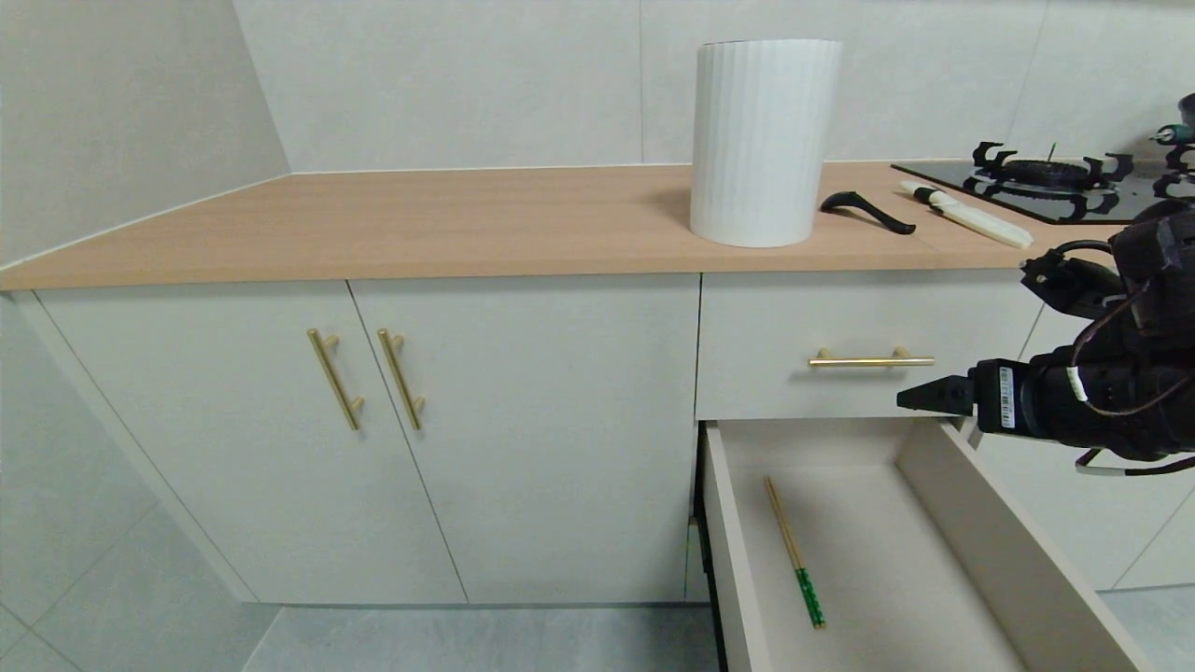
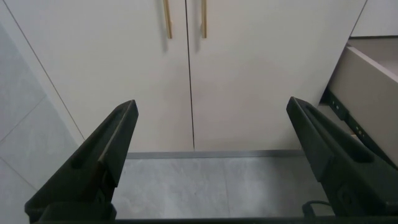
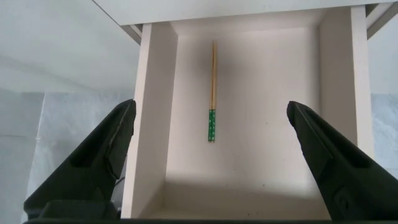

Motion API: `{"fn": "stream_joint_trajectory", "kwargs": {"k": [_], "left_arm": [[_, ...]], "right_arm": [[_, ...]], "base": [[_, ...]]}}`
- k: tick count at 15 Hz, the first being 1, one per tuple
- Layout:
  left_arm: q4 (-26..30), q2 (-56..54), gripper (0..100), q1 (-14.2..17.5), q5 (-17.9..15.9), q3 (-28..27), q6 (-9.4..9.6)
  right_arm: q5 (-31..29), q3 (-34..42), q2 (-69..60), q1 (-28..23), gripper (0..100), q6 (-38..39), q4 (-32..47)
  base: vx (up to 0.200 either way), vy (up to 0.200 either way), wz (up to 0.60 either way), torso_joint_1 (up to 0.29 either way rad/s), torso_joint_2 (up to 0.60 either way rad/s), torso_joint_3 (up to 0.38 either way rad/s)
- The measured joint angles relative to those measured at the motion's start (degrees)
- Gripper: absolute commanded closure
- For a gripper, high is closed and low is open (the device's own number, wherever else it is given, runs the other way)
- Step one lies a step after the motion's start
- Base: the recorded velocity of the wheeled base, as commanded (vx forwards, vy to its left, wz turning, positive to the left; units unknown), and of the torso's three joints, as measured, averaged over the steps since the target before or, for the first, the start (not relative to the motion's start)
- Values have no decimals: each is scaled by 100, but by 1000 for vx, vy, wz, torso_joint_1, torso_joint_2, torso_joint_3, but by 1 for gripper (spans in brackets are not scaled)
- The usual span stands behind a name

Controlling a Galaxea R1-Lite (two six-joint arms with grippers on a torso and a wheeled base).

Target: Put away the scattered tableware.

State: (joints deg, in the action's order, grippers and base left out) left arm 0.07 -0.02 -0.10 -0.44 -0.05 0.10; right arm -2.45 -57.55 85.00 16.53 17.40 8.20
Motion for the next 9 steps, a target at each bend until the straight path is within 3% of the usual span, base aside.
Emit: {"fn": "stream_joint_trajectory", "kwargs": {"k": [5,9], "left_arm": [[0,0,0,0,0,2,0],[-2,0,0,-4,0,2,-2]], "right_arm": [[-15,9,-17,-2,0,-7,0],[-15,37,-15,0,0,-137,0]], "base": [[0,0,0,7,-22,-11],[0,0,0,80,-244,-274]]}}
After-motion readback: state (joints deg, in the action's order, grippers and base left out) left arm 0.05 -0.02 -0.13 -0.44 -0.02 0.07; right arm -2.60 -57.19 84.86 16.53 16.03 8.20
